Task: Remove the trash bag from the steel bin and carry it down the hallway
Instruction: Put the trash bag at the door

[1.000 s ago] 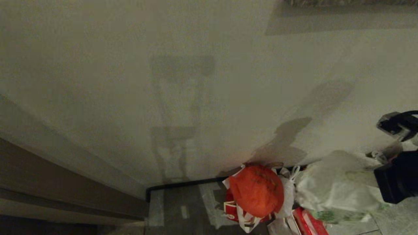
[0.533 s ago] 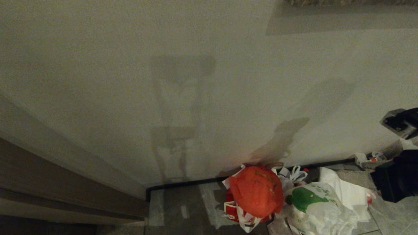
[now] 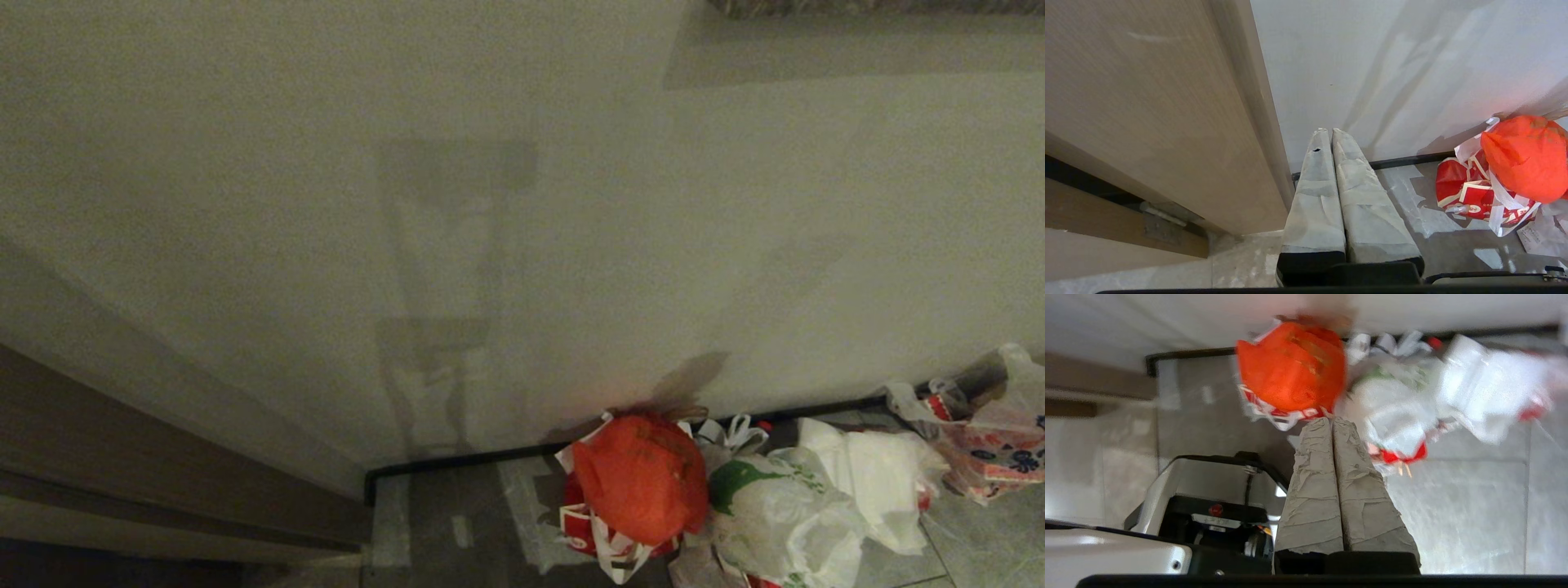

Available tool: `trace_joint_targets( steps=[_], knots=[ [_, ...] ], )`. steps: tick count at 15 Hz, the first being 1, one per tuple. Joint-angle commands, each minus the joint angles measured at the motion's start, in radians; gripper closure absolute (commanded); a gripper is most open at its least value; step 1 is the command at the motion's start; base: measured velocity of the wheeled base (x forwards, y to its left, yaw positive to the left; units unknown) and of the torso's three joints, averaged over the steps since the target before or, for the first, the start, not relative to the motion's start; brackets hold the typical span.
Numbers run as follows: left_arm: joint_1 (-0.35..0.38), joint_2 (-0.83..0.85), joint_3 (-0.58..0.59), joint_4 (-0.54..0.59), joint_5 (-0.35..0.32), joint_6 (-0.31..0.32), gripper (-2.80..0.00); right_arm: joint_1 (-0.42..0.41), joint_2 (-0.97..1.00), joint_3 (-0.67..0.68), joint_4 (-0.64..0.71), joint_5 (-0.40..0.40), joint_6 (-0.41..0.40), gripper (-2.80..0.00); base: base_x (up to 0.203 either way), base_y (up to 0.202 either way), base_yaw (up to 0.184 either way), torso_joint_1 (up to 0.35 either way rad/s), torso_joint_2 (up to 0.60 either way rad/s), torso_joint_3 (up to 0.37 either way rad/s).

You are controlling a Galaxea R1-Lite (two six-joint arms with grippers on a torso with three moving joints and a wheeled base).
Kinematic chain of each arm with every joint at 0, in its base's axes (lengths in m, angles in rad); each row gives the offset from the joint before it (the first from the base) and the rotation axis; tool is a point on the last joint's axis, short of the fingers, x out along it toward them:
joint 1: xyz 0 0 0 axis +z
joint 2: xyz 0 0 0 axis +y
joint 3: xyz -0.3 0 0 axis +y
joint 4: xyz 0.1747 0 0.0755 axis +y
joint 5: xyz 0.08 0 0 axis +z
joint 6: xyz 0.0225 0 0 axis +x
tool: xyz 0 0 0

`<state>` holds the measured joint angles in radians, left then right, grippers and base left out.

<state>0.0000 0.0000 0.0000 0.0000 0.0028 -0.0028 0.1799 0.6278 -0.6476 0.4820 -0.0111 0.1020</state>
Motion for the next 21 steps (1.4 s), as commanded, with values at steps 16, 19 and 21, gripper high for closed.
trace_joint_targets(
  steps=[16,19,21],
  knots=[
    [0.0,0.0,0.002,0.001,0.0,0.0,0.0,-0.303,-0.348,0.665,-0.552,0.014,-0.128,0.0,0.0,0.0,0.0,0.0,0.0,0.0],
    [0.0,0.0,0.002,0.0,0.0,0.0,0.0,-0.301,-0.347,0.662,-0.504,0.026,-0.186,0.0,0.0,0.0,0.0,0.0,0.0,0.0],
    [0.0,0.0,0.002,0.0,0.0,0.0,0.0,-0.297,-0.348,0.661,-0.503,0.025,-0.169,0.0,0.0,0.0,0.0,0.0,0.0,0.0]
  ],
)
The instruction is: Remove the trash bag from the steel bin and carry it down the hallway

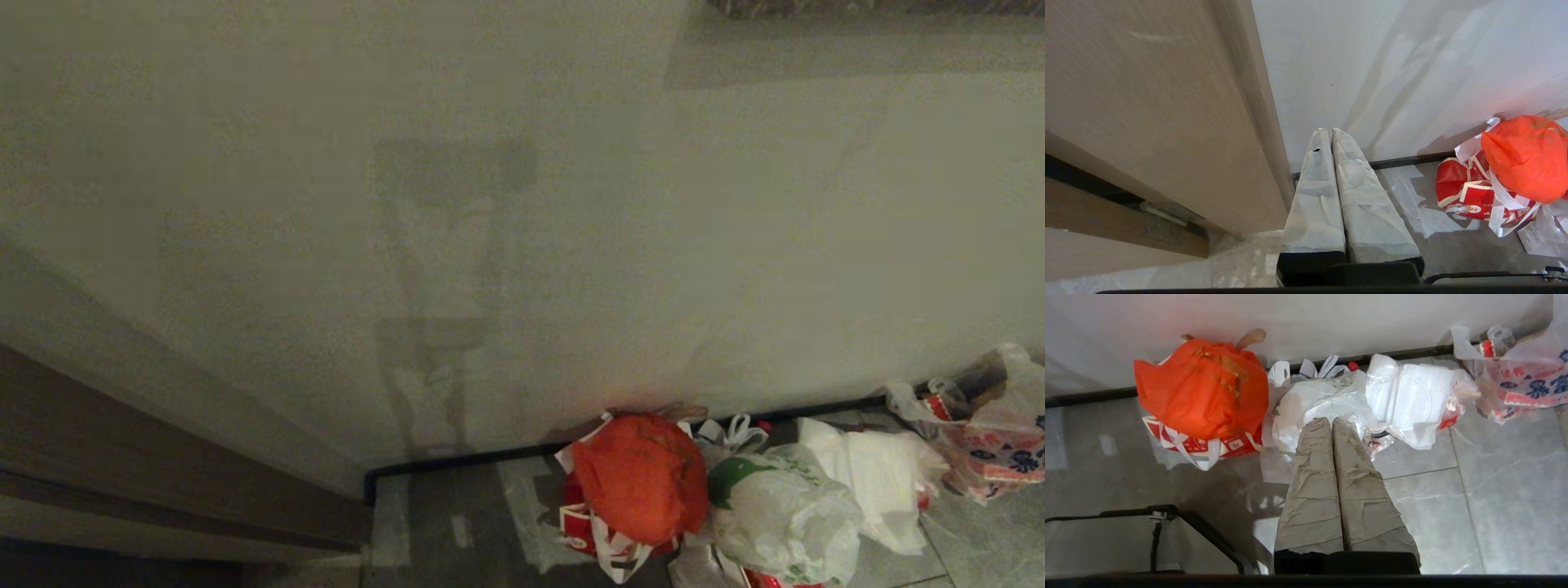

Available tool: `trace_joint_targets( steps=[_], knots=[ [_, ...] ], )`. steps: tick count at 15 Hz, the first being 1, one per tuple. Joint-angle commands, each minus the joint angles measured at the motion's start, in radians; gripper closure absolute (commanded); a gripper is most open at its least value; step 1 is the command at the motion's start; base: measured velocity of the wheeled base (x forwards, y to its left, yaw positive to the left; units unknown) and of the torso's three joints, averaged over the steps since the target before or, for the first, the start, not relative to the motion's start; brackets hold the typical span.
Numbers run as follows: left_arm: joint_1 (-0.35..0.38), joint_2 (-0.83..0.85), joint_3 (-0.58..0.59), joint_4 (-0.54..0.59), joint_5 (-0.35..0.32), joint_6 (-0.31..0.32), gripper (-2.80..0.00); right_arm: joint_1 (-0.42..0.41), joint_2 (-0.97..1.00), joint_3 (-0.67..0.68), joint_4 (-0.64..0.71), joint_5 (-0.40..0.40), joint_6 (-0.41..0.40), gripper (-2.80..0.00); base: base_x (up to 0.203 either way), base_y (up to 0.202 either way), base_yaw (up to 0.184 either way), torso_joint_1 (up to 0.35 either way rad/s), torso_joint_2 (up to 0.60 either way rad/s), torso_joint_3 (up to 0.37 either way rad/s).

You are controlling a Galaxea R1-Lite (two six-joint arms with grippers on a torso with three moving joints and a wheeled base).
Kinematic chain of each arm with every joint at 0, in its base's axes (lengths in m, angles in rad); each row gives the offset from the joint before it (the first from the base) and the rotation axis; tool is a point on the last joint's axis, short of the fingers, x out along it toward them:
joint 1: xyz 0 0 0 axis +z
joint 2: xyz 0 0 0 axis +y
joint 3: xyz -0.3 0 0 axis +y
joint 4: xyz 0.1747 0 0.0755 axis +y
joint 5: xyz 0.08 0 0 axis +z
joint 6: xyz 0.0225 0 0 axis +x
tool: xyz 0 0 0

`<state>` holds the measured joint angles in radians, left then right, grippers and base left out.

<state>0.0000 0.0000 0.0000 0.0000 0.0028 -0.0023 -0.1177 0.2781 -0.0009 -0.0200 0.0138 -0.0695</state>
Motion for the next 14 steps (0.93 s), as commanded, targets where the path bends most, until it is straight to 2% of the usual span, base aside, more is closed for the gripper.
trace_joint_targets(
  steps=[1,2,3,6,14],
  knots=[
    [0.0,0.0,0.002,0.0,0.0,-0.001,0.0,0.04,-0.006,0.014,-0.001,-0.001,0.018,0.0,0.0,0.0,0.0,0.0,0.0,0.0],
    [0.0,0.0,0.002,0.0,0.0,-0.001,0.0,0.095,-0.042,0.015,-0.002,0.0,0.027,0.0,0.0,0.0,0.0,0.0,0.0,0.0],
    [0.0,0.0,0.002,0.0,0.0,-0.001,0.0,0.115,-0.112,0.015,-0.002,0.0,0.024,0.0,0.0,0.0,0.0,0.0,0.0,0.0],
    [0.0,0.0,0.002,0.0,0.0,-0.001,0.0,0.121,-0.286,0.015,-0.002,0.0,0.011,0.0,0.0,0.0,0.0,0.0,0.0,0.0],
    [0.0,0.0,0.002,0.0,0.0,-0.001,0.0,0.124,-0.278,0.015,-0.006,-0.002,0.031,0.0,0.0,0.0,0.0,0.0,0.0,0.0]
  ],
)
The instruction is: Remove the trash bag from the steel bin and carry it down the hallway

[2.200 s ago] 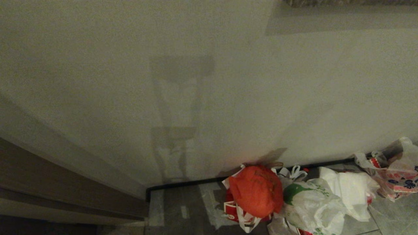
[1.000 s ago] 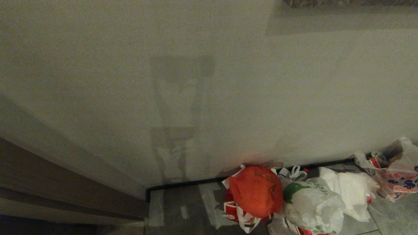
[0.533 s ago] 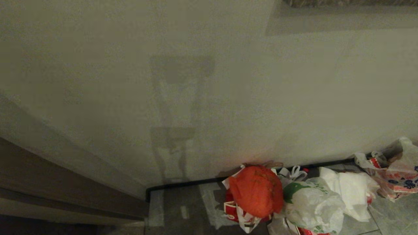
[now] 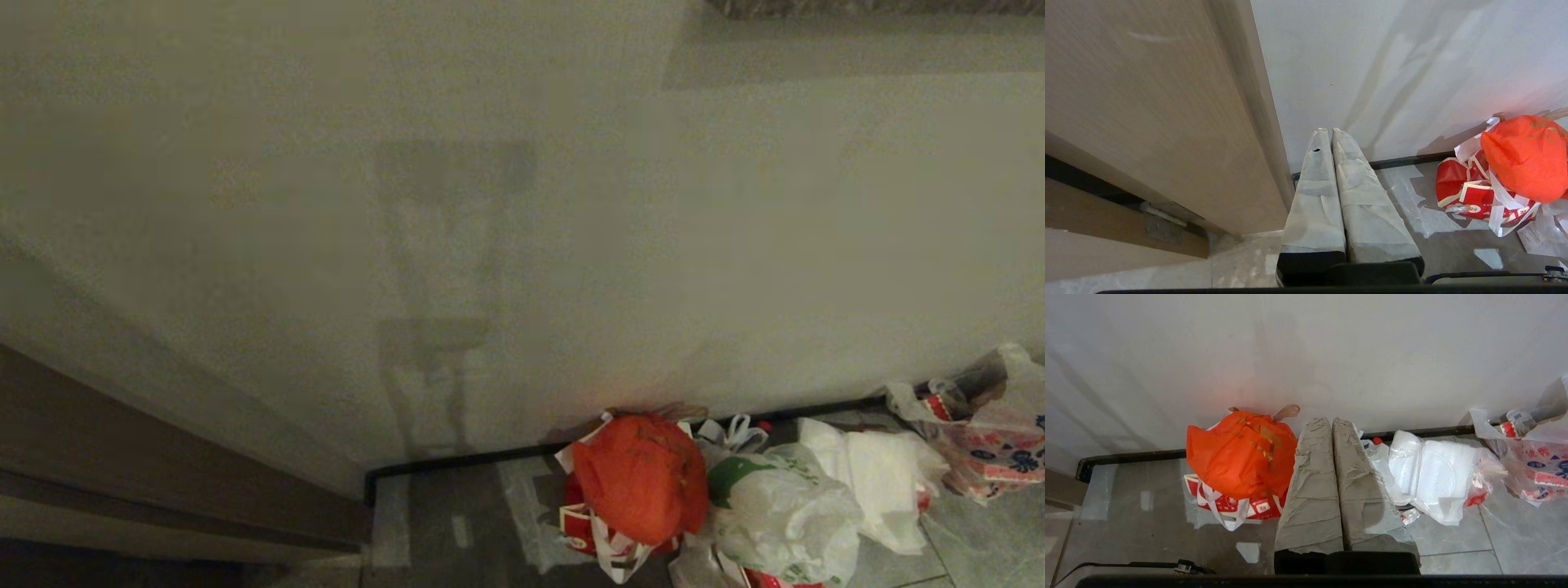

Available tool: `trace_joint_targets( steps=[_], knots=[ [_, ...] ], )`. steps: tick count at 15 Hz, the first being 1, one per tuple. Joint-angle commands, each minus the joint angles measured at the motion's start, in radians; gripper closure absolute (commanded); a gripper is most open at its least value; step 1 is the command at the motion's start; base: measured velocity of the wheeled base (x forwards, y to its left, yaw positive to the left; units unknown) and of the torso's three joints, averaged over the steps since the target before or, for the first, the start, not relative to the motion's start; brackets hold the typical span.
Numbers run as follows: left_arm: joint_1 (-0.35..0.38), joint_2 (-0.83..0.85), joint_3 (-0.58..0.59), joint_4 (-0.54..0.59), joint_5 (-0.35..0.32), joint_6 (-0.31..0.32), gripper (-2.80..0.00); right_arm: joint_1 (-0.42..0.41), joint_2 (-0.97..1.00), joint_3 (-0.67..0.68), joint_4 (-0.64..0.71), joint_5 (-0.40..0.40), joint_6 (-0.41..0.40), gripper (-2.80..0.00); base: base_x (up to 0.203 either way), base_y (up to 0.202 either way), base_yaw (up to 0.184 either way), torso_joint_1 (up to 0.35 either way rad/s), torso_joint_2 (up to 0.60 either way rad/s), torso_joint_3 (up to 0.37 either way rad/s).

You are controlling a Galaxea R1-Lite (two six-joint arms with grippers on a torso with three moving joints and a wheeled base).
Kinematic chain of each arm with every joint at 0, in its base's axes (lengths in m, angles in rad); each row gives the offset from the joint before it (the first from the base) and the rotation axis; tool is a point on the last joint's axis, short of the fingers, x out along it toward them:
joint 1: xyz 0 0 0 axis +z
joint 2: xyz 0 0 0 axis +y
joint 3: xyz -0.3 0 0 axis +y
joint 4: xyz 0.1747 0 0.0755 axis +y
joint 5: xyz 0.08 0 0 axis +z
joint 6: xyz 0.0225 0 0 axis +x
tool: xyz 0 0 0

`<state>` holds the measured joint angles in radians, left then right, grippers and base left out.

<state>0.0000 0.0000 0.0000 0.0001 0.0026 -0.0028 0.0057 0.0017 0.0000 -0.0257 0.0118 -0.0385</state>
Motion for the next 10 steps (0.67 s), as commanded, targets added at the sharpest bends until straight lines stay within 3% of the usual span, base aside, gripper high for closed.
trace_joint_targets(
  steps=[1,10],
  knots=[
    [0.0,0.0,0.002,0.0,0.0,0.0,0.0,0.002,-0.002,0.014,0.0,0.0,0.0,0.0,0.0,0.0,0.0,0.0,0.0,0.0],
    [0.0,0.0,0.002,0.001,0.0,0.0,0.0,0.0,-0.002,0.014,0.0,0.0,0.0,0.0,0.0,0.0,0.0,0.0,0.0,0.0]
  ],
)
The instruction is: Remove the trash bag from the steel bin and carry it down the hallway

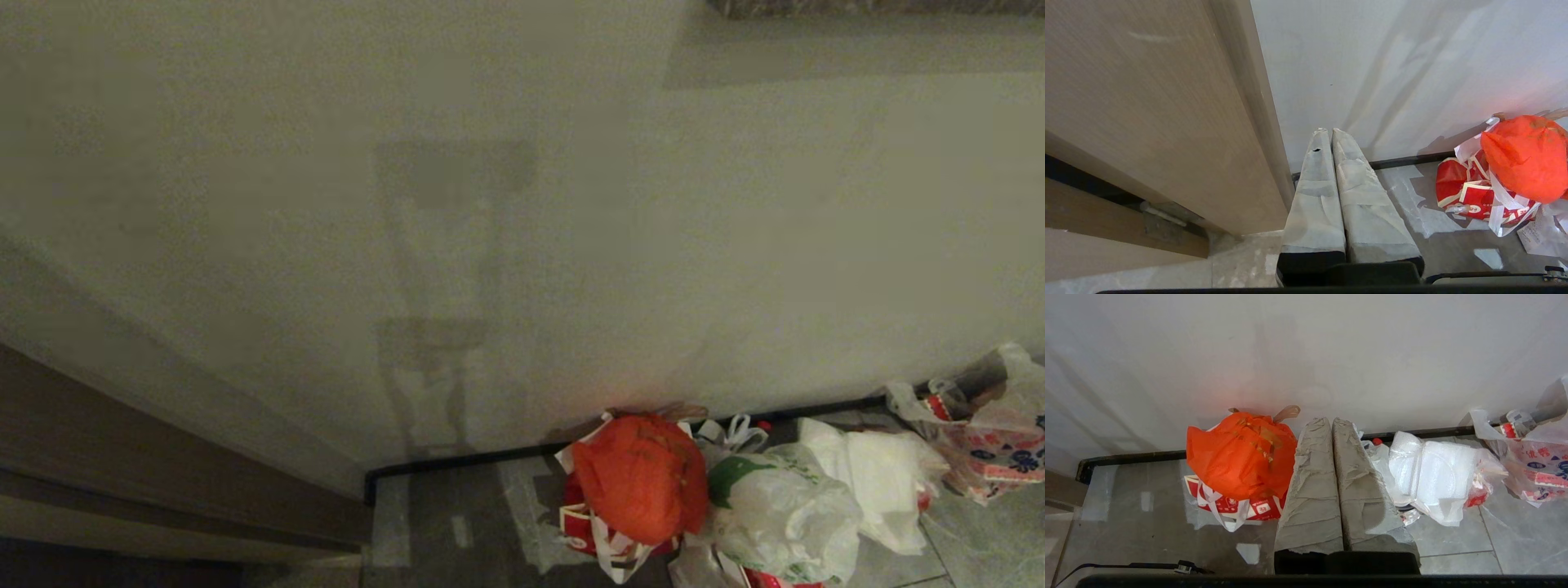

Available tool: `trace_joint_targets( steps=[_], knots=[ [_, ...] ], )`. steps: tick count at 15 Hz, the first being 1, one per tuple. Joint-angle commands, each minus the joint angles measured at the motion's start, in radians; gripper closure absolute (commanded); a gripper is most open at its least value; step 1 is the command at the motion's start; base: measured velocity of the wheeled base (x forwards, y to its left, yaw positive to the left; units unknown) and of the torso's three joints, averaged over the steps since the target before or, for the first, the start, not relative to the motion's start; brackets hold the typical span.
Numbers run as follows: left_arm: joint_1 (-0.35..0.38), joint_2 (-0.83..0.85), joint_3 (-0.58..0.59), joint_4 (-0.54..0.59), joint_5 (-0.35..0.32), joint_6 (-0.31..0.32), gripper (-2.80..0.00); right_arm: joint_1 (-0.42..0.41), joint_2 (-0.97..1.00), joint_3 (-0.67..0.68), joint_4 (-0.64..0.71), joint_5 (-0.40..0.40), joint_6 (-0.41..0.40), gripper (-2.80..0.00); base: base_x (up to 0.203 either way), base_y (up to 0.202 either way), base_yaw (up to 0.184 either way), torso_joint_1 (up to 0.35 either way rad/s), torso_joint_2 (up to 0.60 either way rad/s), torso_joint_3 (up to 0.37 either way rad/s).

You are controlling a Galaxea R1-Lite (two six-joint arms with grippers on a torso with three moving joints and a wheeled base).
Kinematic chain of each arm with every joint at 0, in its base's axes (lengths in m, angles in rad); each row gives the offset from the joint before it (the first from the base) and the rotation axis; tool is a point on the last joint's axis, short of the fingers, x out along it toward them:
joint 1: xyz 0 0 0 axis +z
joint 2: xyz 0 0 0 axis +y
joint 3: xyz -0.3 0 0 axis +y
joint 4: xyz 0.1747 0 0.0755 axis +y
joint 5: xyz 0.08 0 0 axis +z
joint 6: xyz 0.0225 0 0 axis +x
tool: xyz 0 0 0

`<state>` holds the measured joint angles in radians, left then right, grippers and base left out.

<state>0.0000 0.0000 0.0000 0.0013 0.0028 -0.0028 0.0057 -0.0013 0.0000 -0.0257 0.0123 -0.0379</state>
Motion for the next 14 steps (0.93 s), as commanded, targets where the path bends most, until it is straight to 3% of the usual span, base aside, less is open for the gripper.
trace_joint_targets(
  steps=[1,8,14],
  knots=[
    [0.0,0.0,0.001,0.0,0.0,0.0,0.0,0.0,0.001,0.014,0.0,0.0,0.0,0.0,0.0,0.0,0.0,0.0,0.0,0.0],
    [0.0,0.0,0.001,0.002,0.0,0.012,0.0,0.001,0.001,0.014,0.0,0.0,0.0,0.0,0.0,0.0,0.0,0.0,0.0,0.006],
    [0.0,0.0,0.002,0.0,0.002,0.001,0.0,0.0,0.001,0.014,0.0,0.0,0.0,0.0,0.0,0.0,0.0,0.002,0.0,0.17]
  ],
)
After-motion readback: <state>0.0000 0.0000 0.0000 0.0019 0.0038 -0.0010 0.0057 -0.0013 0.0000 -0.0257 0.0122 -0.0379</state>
